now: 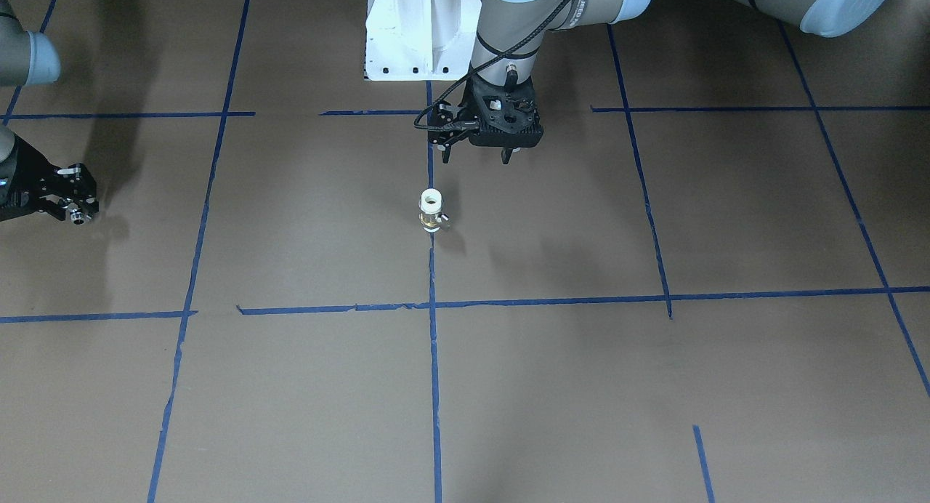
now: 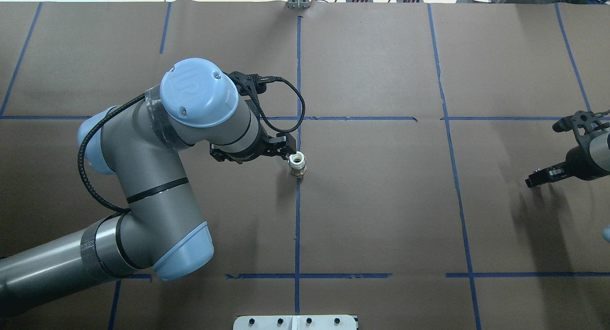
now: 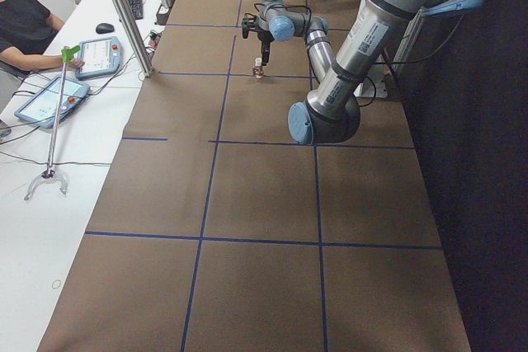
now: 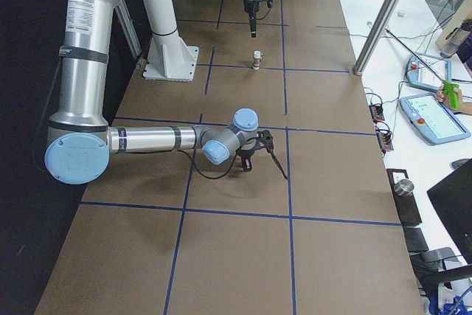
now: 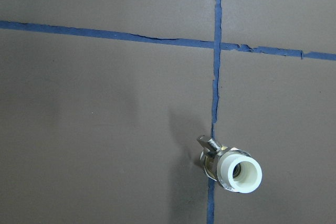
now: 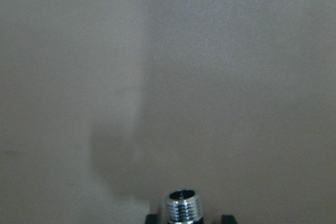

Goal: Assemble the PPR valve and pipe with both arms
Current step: 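Carry the chrome fitting above the white fitting while the left gripper withdraws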

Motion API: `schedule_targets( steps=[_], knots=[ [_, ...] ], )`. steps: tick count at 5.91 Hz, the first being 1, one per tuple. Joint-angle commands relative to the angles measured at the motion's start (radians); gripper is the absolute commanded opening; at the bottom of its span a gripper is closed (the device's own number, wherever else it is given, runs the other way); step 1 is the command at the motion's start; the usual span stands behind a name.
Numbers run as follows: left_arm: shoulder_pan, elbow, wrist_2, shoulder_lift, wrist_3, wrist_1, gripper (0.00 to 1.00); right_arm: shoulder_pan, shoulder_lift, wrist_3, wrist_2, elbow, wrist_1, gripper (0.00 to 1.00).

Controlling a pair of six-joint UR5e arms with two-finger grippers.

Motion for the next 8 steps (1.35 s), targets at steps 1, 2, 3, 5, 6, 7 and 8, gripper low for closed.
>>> schedule_targets(
  steps=[1,2,3,5,6,7,8],
  knots=[
    [0.0,-0.001,0.0,0.0,0.0,0.0,1.0,0.0,0.004,-0.008,0.003,0.015,0.0,0.0],
    [0.0,-0.006,0.0,0.0,0.0,0.0,1.0,-0.001,0.006,-0.008,0.006,0.067,-0.001,0.0],
    [-0.002,-0.041,0.0,0.024,0.0,-0.001,1.0,-0.013,0.014,0.028,0.011,0.143,-0.005,0.0],
    [-0.006,-0.131,0.001,0.104,0.003,-0.011,1.0,-0.138,0.216,0.398,0.0,0.281,-0.206,0.0],
    [-0.011,-0.158,0.001,0.129,0.007,-0.011,1.0,-0.219,0.423,0.605,-0.016,0.283,-0.365,0.0],
    [-0.012,-0.193,0.001,0.179,0.012,-0.011,1.0,-0.302,0.624,0.734,-0.12,0.277,-0.555,0.0],
    [-0.012,-0.201,0.001,0.21,0.018,-0.011,1.0,-0.344,0.732,0.794,-0.151,0.251,-0.625,0.0]
  ],
)
